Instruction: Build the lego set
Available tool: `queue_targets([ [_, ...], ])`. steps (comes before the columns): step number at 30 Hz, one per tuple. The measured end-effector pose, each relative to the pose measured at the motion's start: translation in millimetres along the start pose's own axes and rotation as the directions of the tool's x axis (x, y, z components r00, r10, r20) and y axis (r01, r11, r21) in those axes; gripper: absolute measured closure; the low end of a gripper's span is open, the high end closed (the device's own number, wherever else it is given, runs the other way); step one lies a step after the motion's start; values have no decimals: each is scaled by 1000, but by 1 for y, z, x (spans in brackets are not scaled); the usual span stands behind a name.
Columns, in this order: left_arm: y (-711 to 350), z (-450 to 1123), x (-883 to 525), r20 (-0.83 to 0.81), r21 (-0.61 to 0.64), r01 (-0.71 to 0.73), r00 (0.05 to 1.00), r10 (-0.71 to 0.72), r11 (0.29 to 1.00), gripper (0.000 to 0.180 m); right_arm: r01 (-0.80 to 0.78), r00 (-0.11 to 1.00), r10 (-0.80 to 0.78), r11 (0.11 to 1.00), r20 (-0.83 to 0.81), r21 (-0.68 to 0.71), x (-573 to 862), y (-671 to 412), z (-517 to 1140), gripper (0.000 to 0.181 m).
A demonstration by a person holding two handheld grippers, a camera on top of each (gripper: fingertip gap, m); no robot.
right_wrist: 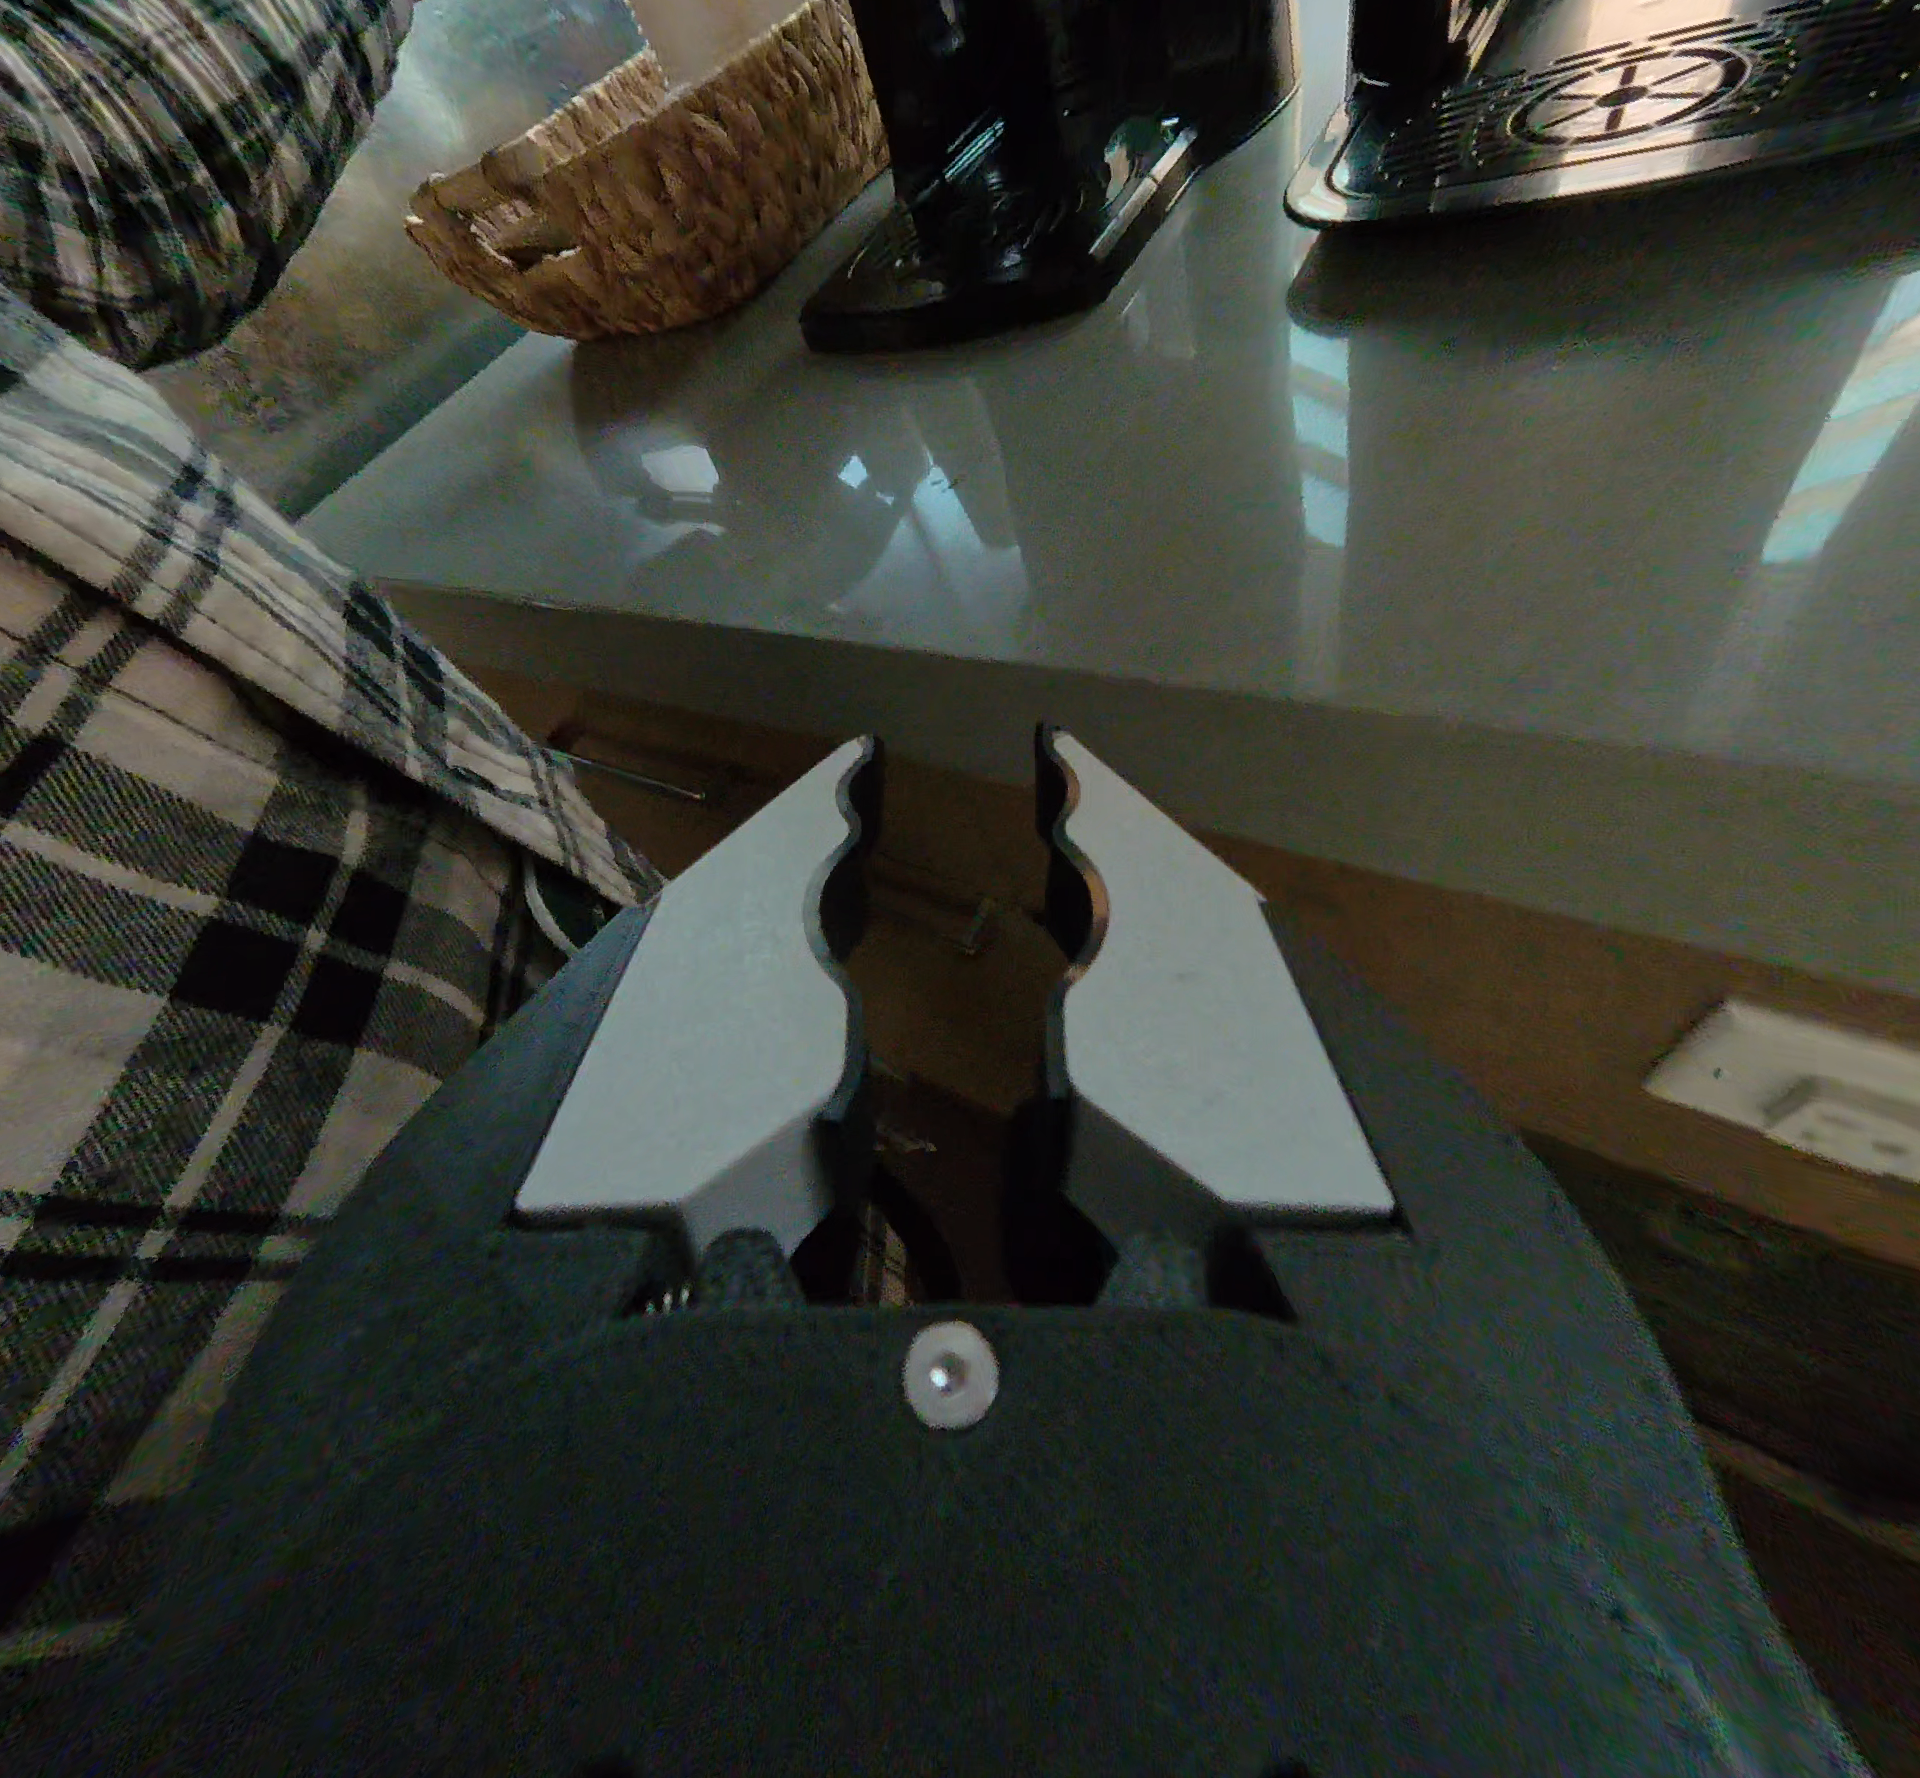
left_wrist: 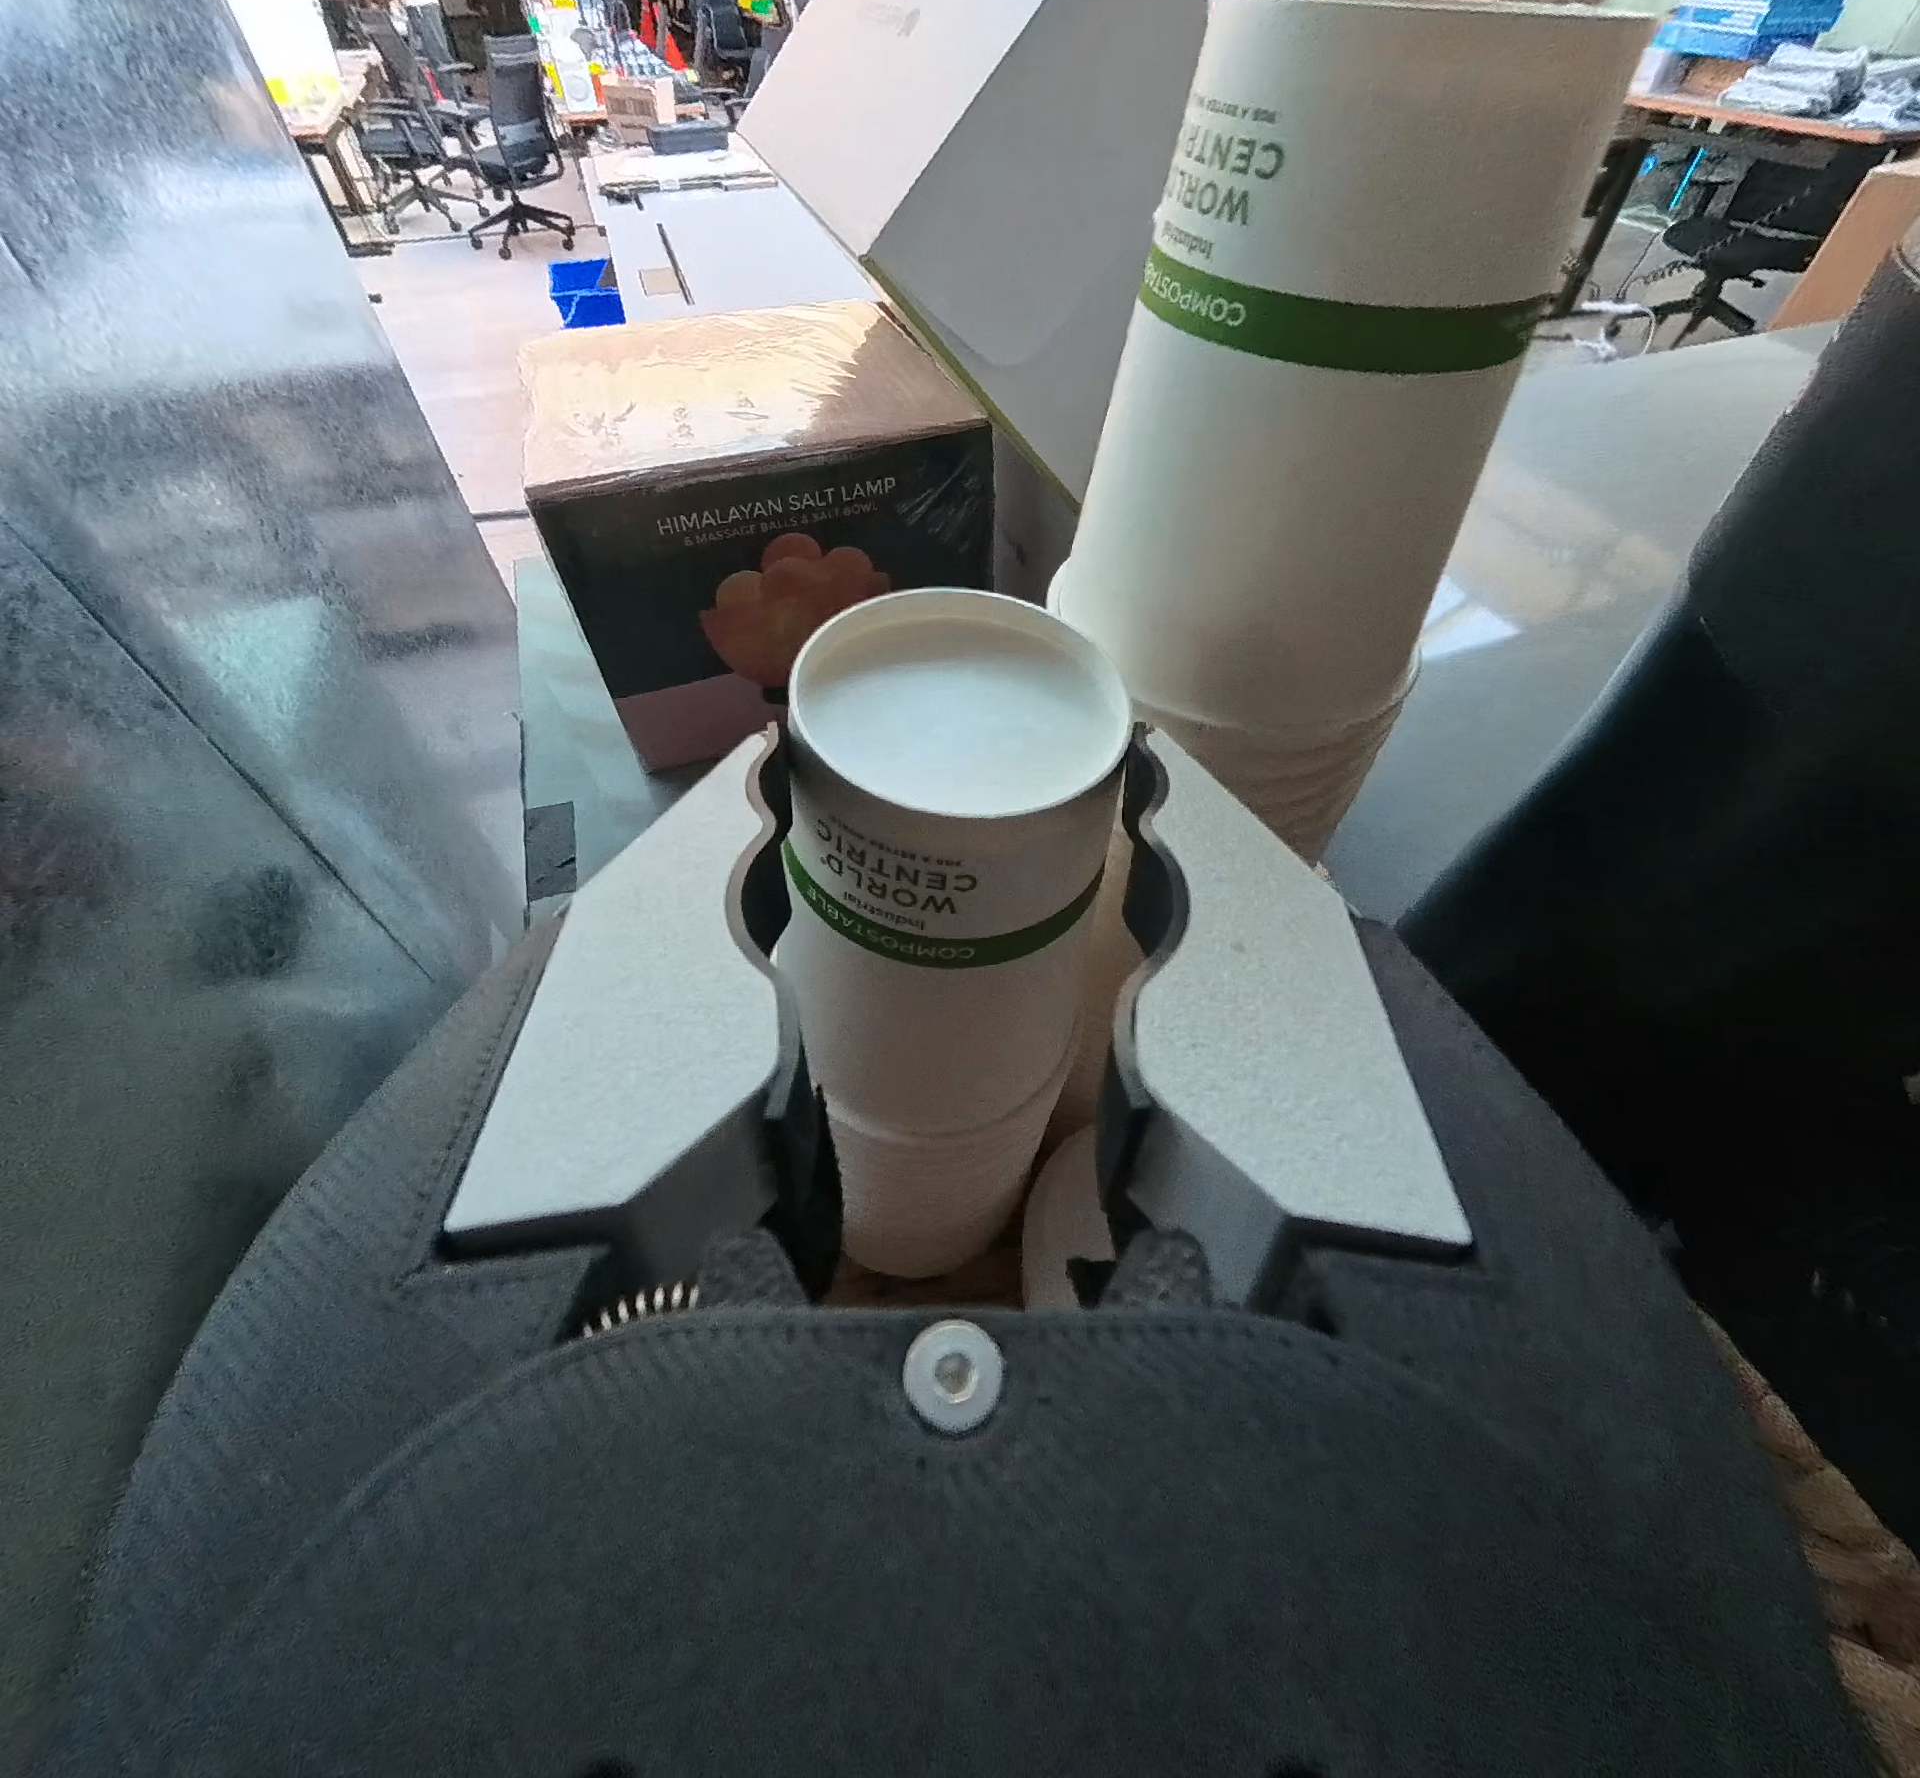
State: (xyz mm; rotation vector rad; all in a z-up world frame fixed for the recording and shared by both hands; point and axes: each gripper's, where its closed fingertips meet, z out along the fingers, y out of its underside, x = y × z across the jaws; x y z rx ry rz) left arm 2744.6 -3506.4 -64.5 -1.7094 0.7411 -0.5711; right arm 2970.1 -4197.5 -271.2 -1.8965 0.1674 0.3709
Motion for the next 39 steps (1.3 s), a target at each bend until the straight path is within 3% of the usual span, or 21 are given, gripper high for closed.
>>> queue_targets([
  [6,-9,-4,2,28,8,-16,999,15,1000,119,2,996,-1,1000,85,-9,22,-11,18,155],
  [15,-60,-33,6,152,121,-52,988,33,991,118,52,977,-42,998,208,-42,64,-27,16,155],
  [25,-147,-162,87,275,302,-244,948,161,922,119,171,941,-161,985,296,-7,98,-60,-3,153],
  [33,-93,-253,272,104,387,-227,974,202,894,119,249,853,-263,964,452,90,81,-95,13,136],
  [36,-59,-257,352,-114,445,-47,987,109,894,119,205,808,-239,971,538,123,62,-111,22,117],
  [39,-32,-243,425,-356,472,210,934,-33,857,119,139,766,-194,981,613,137,46,-124,30,97],
])
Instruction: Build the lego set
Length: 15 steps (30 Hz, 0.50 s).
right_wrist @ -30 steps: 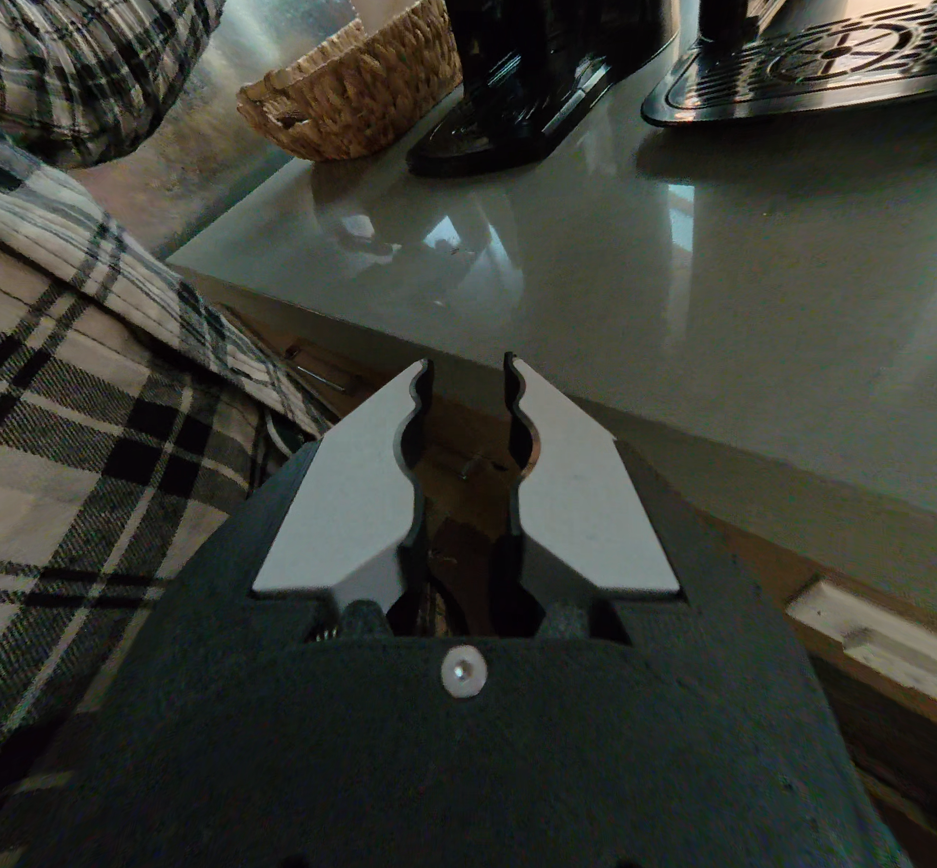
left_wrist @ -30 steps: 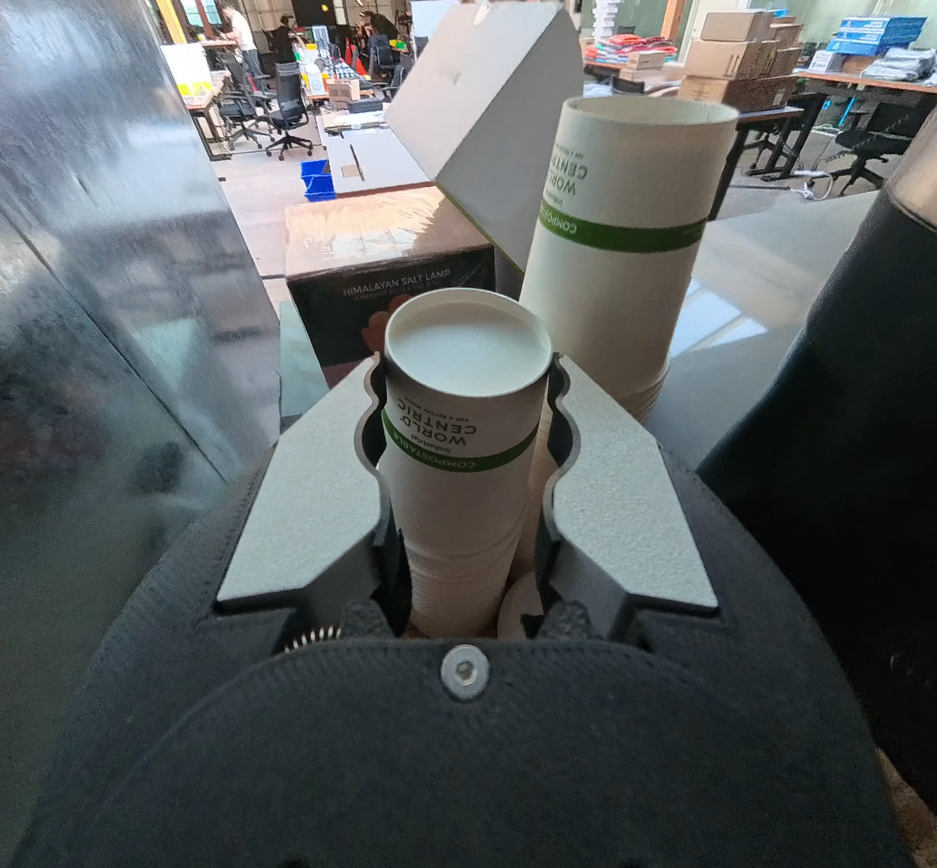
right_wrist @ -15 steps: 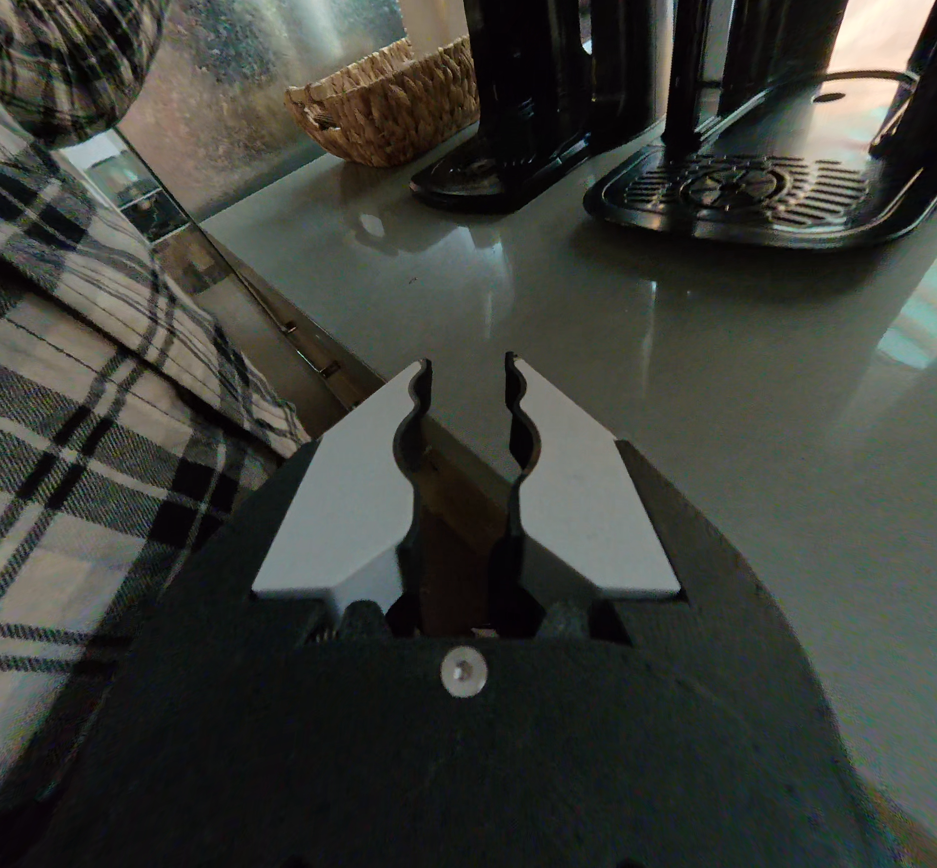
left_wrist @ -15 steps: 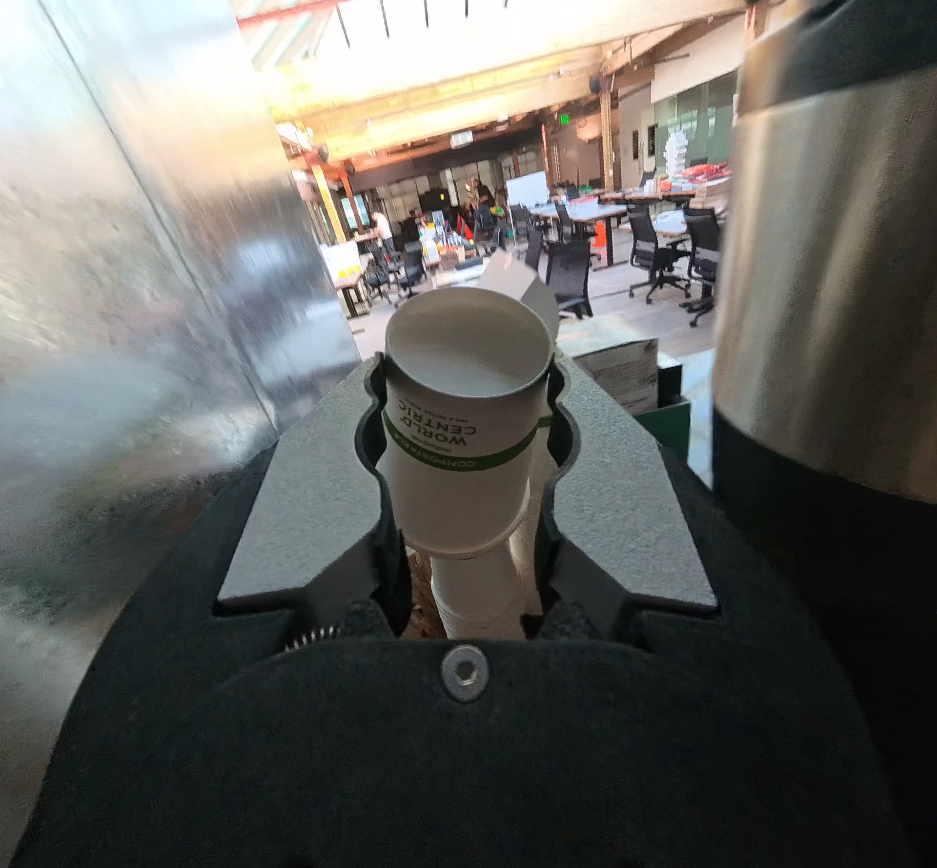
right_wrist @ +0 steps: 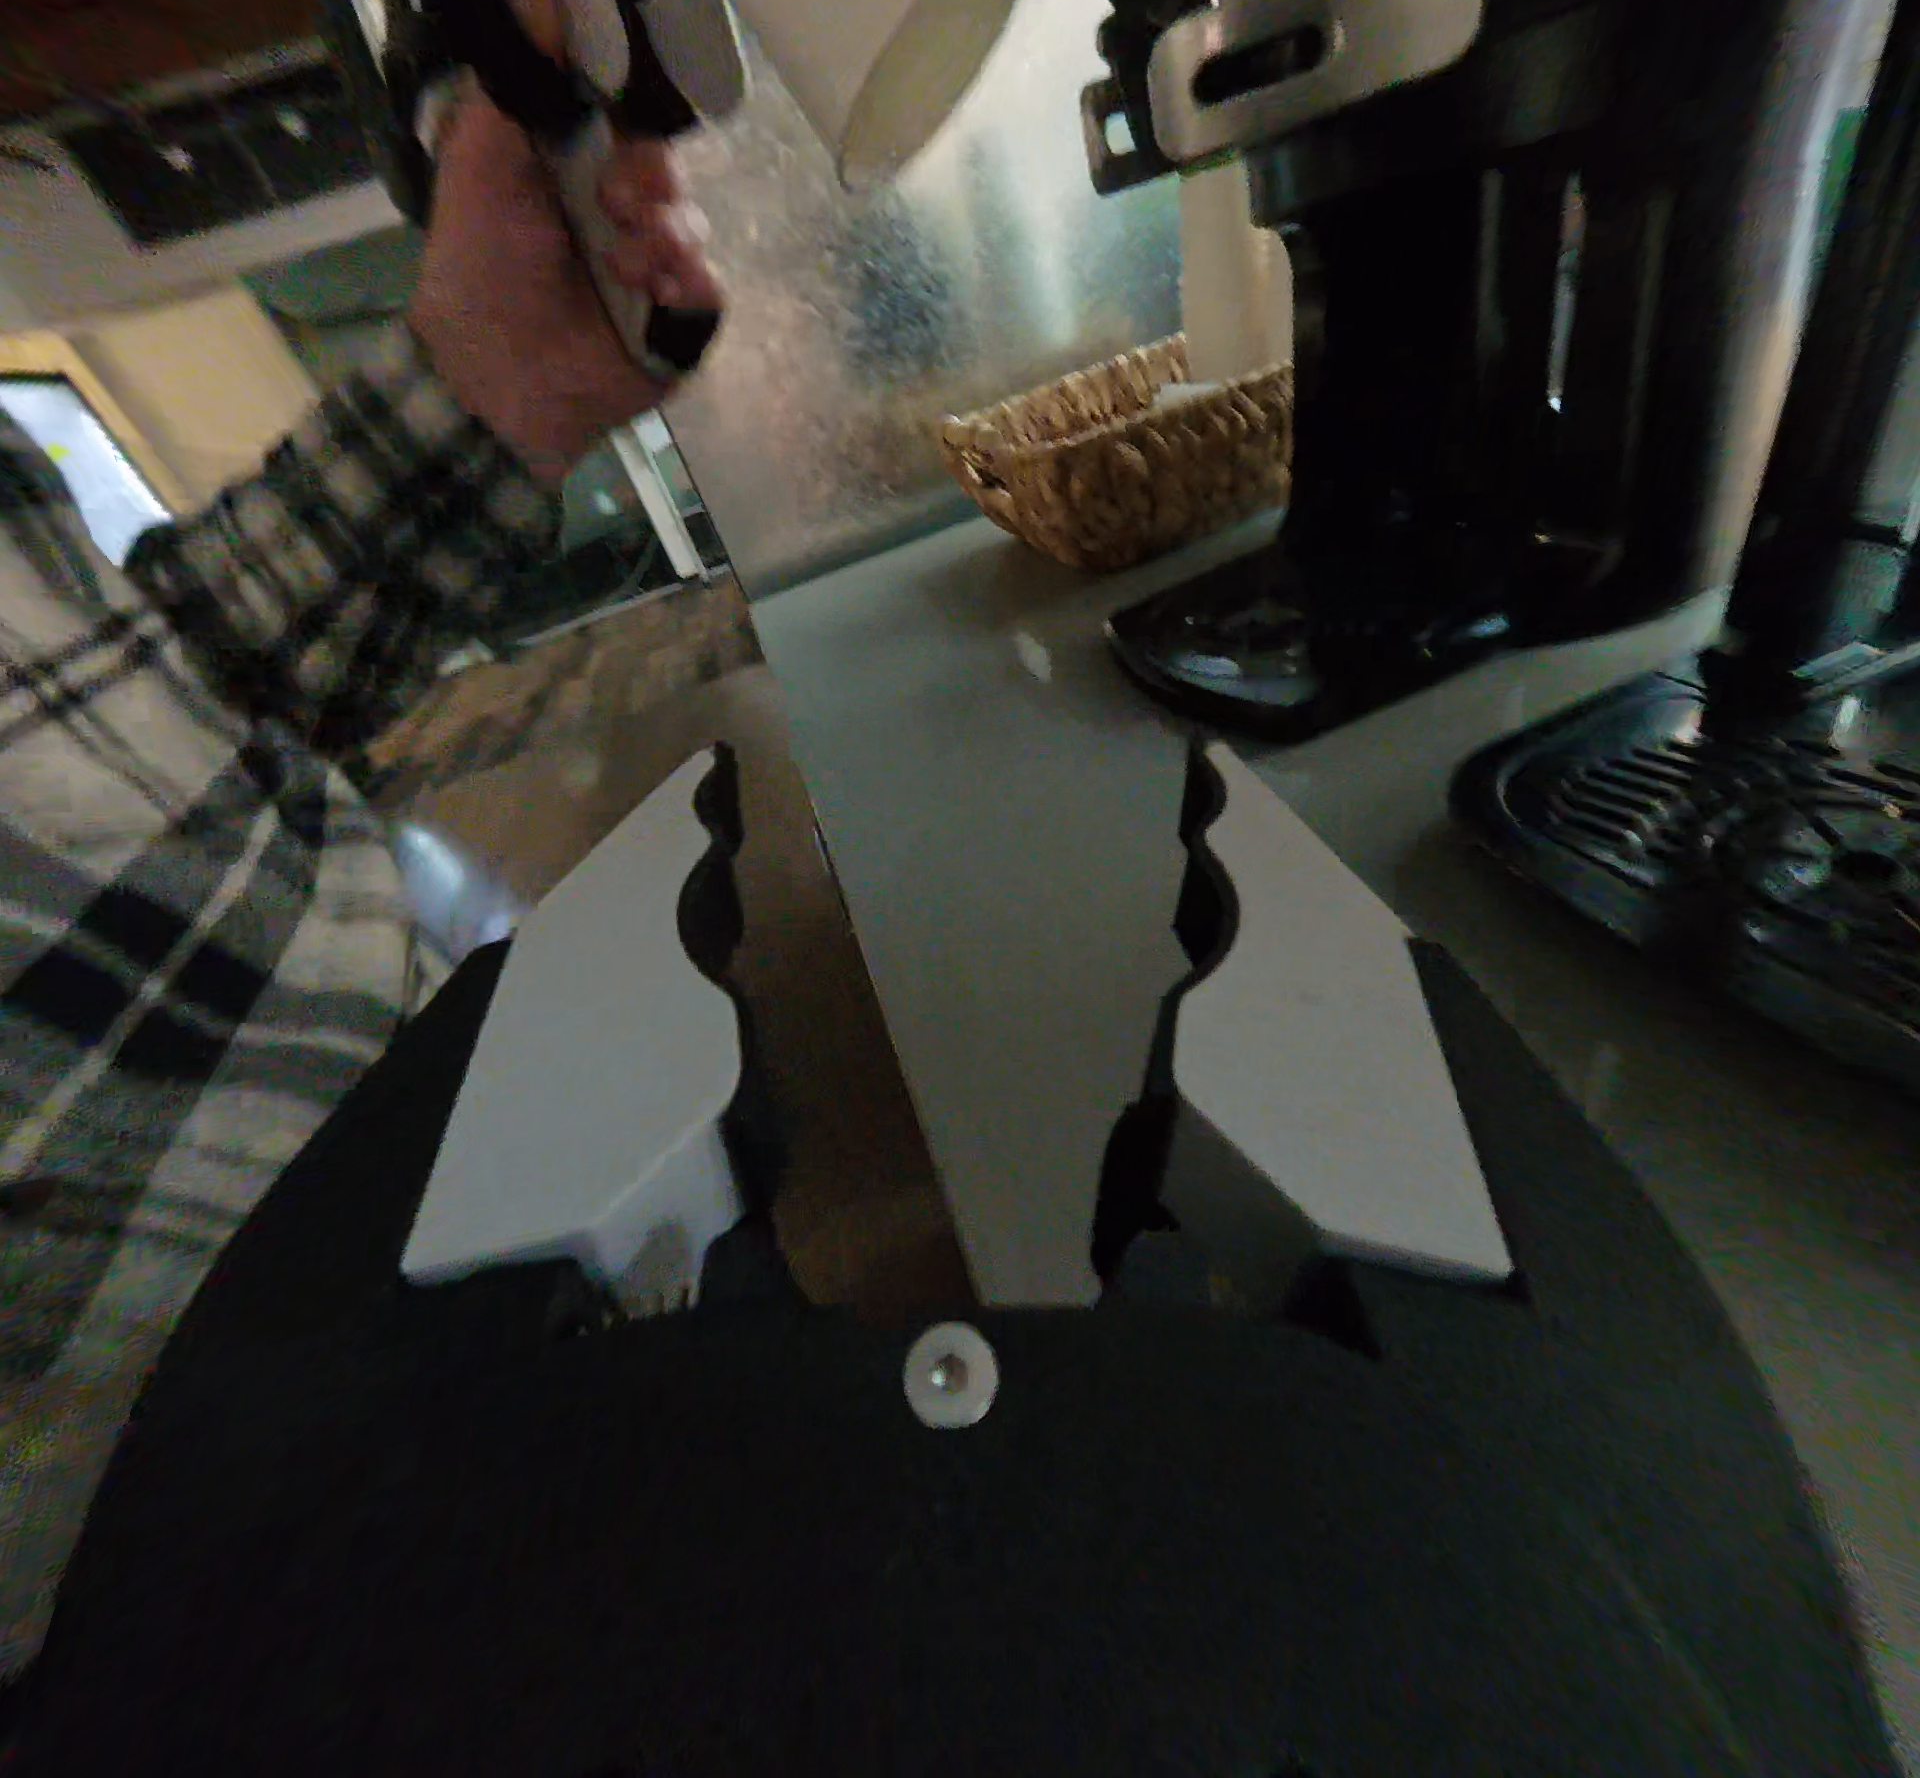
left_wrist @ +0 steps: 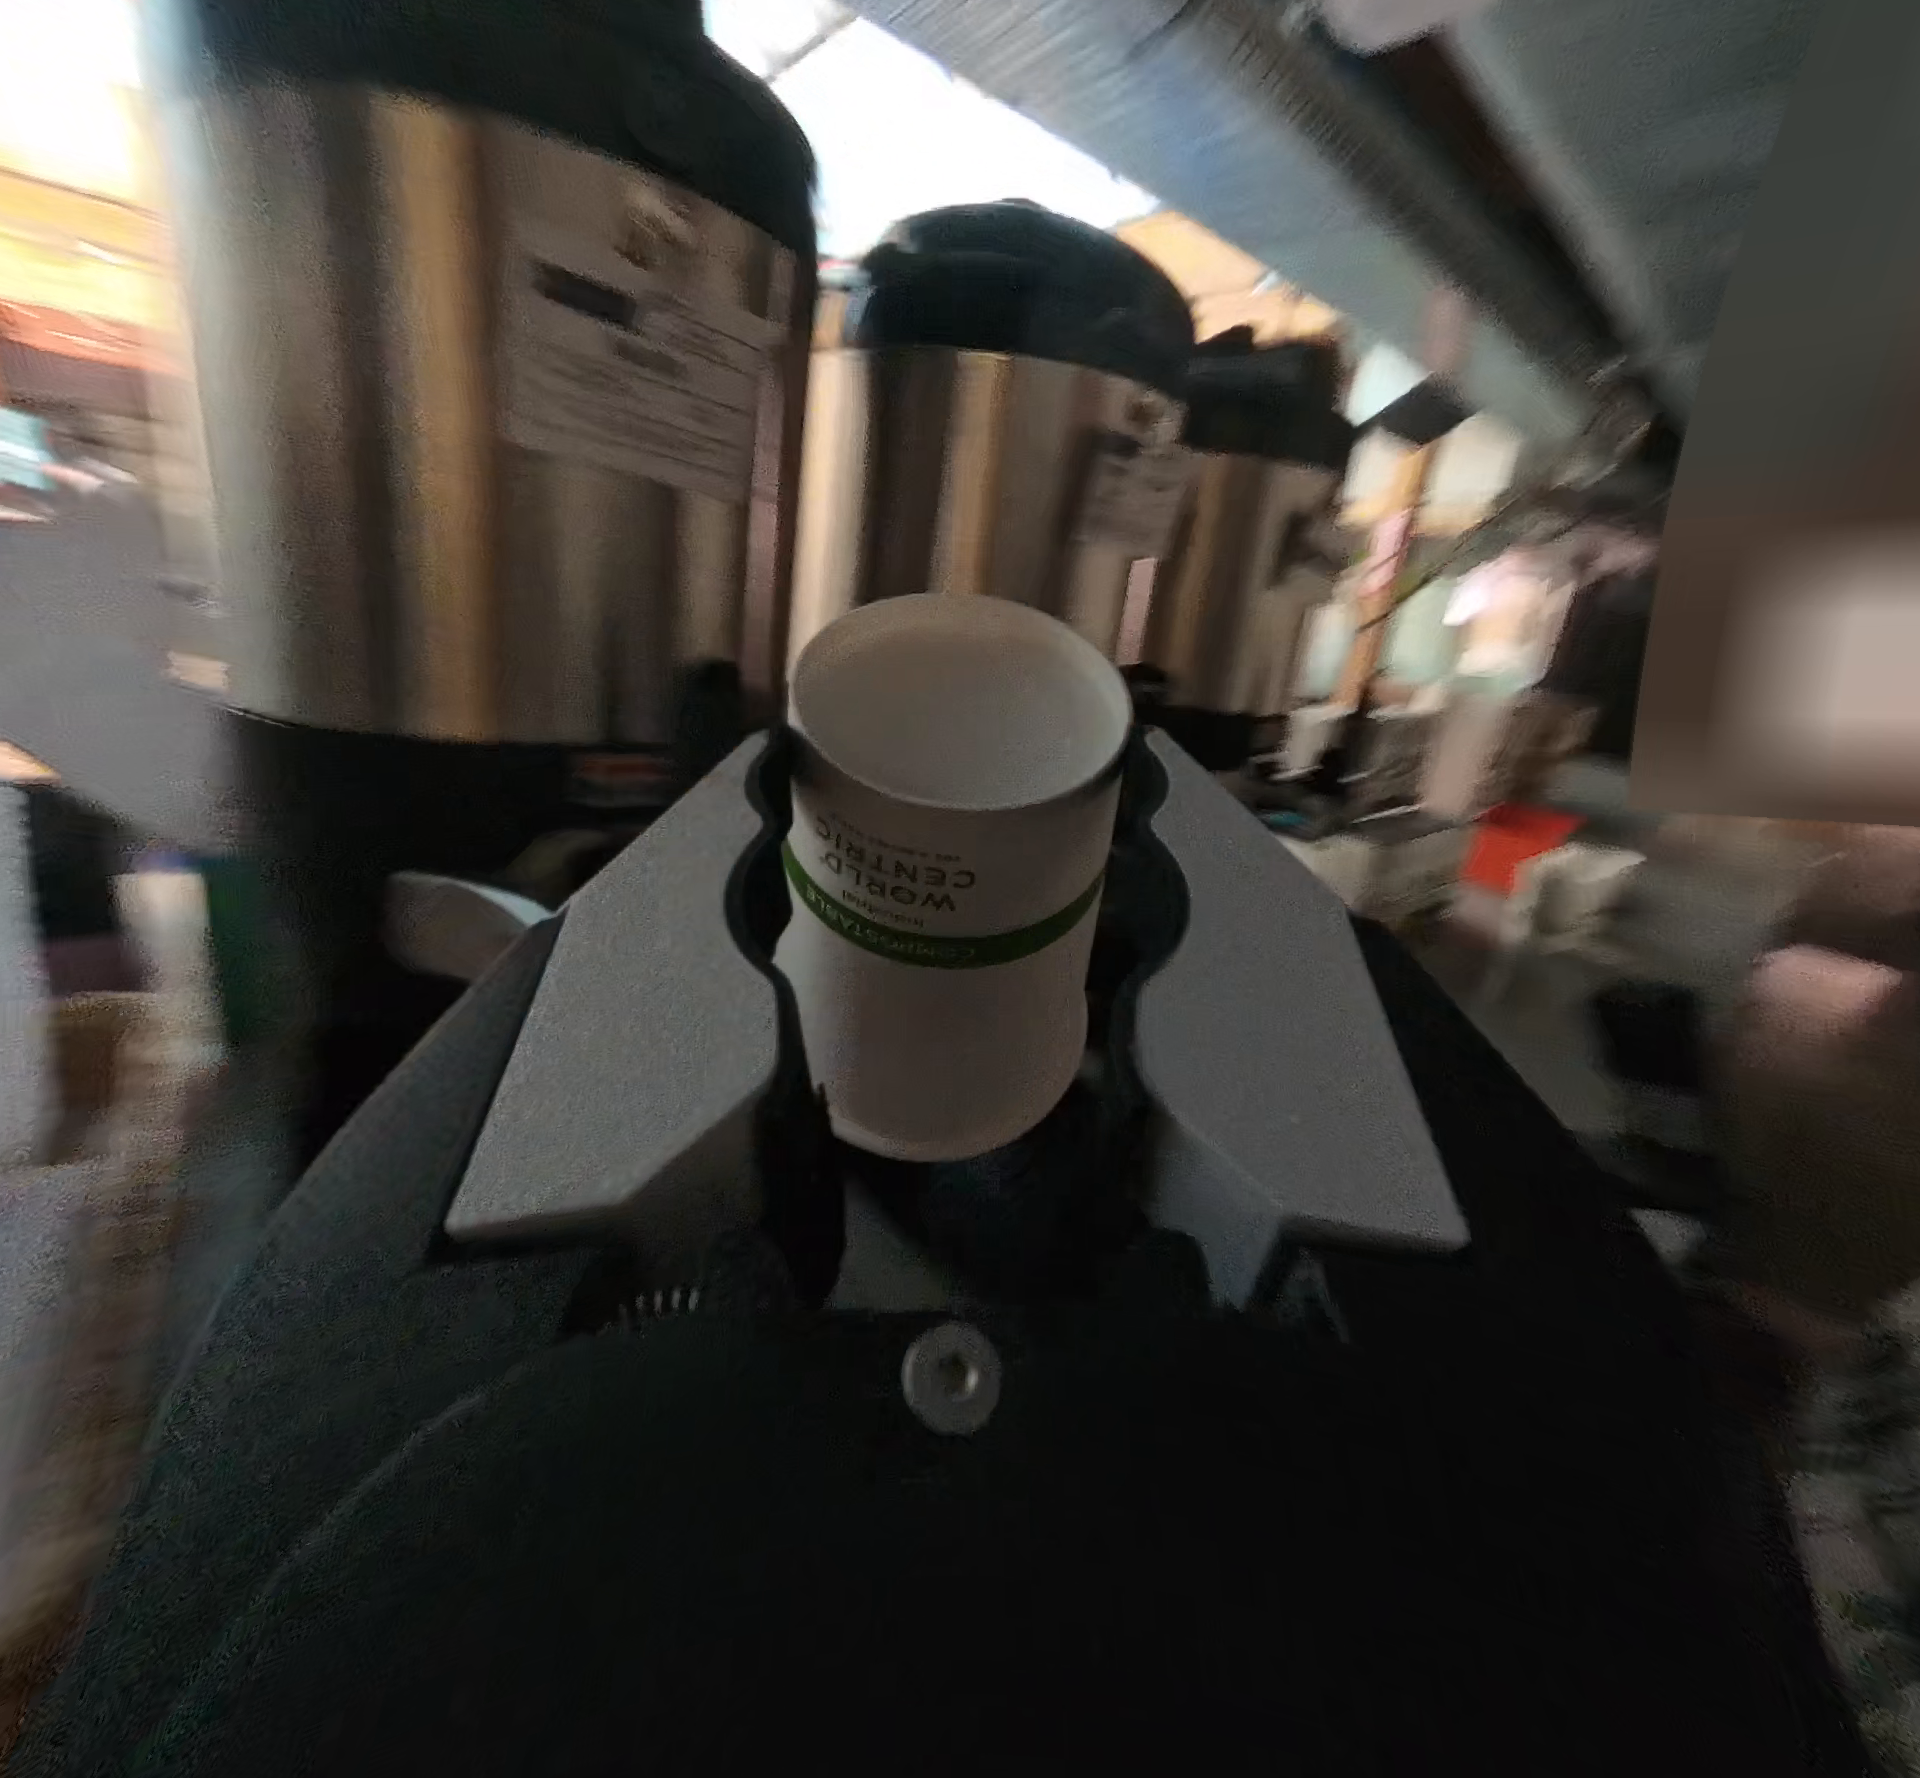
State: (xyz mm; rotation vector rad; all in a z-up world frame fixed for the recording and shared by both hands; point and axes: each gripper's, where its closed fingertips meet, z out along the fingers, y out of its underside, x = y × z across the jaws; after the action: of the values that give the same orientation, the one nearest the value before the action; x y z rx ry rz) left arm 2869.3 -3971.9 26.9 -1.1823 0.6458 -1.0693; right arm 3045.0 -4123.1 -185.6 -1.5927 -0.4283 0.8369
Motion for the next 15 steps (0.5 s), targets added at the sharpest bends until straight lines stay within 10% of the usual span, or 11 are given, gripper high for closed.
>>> queue_targets([
  [7,121,79,111,-307,-60,491,819,-484,869,119,-22,998,30,992,-57,128,26,-33,1,62],
  [15,205,117,181,-373,-236,704,570,-732,670,119,-85,982,130,955,-141,285,54,-46,-63,79],
])
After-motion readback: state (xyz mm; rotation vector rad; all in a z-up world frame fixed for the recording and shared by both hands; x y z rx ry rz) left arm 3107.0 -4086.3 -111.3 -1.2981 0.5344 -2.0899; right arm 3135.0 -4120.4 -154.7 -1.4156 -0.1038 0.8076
